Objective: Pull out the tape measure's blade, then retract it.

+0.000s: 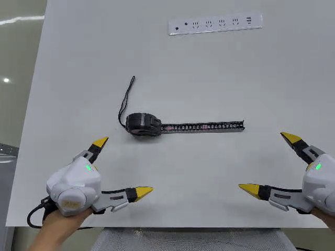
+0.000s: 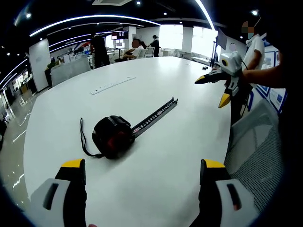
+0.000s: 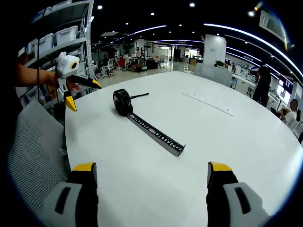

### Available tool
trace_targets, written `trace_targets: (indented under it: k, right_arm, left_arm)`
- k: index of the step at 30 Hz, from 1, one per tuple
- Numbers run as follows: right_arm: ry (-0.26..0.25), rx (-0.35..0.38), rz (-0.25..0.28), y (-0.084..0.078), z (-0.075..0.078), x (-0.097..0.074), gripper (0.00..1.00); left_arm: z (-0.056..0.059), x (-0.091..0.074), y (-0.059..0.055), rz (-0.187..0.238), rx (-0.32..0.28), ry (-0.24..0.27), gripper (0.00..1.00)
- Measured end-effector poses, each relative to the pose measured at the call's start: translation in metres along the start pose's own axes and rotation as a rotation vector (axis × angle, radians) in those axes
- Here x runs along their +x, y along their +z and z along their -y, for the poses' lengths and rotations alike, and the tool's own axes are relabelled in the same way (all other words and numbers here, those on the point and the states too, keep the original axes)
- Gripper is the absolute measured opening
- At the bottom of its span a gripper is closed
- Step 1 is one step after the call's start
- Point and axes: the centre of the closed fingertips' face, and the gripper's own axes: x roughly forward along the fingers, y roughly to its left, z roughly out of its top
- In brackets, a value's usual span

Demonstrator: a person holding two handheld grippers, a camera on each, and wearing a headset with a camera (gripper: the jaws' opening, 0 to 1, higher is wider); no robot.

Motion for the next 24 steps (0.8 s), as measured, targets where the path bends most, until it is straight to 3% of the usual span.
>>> trace_targets:
  k: [24]
  right_arm:
    - [-0.008,0.038,0.012,0.003,-0.014,-0.005,1.00]
  left_arm:
    - [0.006,-0.009,0.010,0.025,-0.073,0.075,0.99]
